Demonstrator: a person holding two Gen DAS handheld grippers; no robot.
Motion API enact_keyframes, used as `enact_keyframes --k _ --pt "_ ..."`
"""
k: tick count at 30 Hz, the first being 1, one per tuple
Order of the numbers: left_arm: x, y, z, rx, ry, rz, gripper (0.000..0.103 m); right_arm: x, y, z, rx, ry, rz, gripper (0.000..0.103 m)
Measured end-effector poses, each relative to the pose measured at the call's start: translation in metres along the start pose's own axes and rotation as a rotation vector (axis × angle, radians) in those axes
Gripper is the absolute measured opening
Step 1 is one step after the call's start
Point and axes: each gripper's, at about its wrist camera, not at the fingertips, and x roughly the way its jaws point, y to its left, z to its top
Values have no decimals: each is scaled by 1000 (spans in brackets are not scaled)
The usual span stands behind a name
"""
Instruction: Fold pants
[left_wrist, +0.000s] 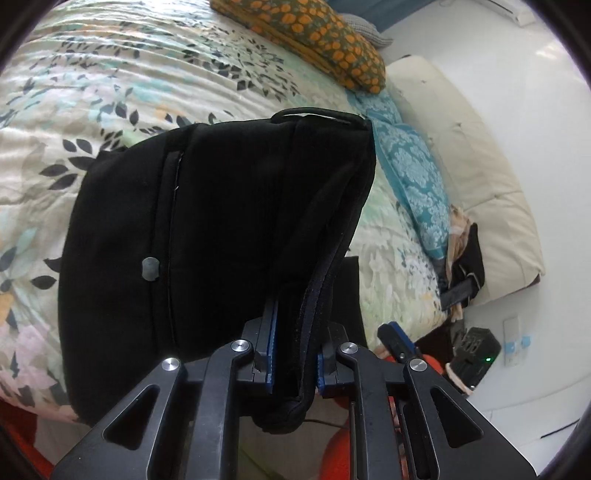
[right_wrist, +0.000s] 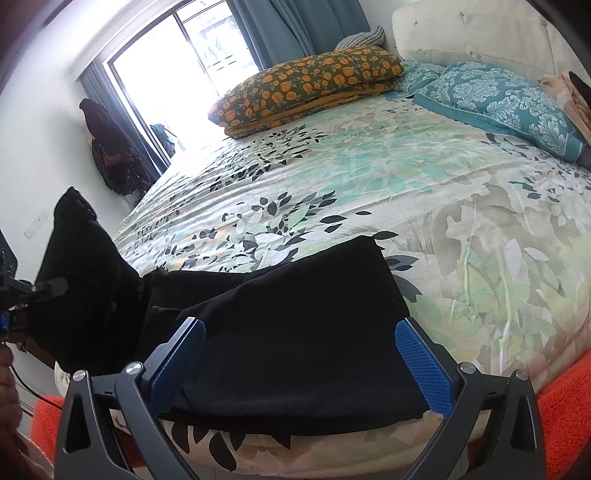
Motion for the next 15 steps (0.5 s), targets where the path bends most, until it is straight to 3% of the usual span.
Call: enact_keyframes --k 3,6,7,8,9,11,13,14,15 --pt "53 -11 -11 85 52 127 17 -5 -10 1 53 3 98 102" --pt "69 -8 -10 65 90 84 26 -7 -15 0 94 12 228 102" --pt "63 -5 -10 32 99 39 38 -5 -17 0 115 24 289 102" --pt "56 -3 -8 -4 105 -14 62 -2 -18 -1 138 44 358 102" --pt "45 -3 -6 -21 93 -58 69 4 -18 -3 166 72 436 102" --pt "17 -3 -3 -3 37 -92 70 19 -15 -6 225 140 568 102" --pt "-12 2 -1 27 -16 -63 70 33 -4 -9 229 189 645 102" --pt "-25 9 0 34 -48 -28 70 39 3 -10 205 216 632 102" --pt "-38 17 -1 35 -81 15 70 46 12 -12 161 240 553 102"
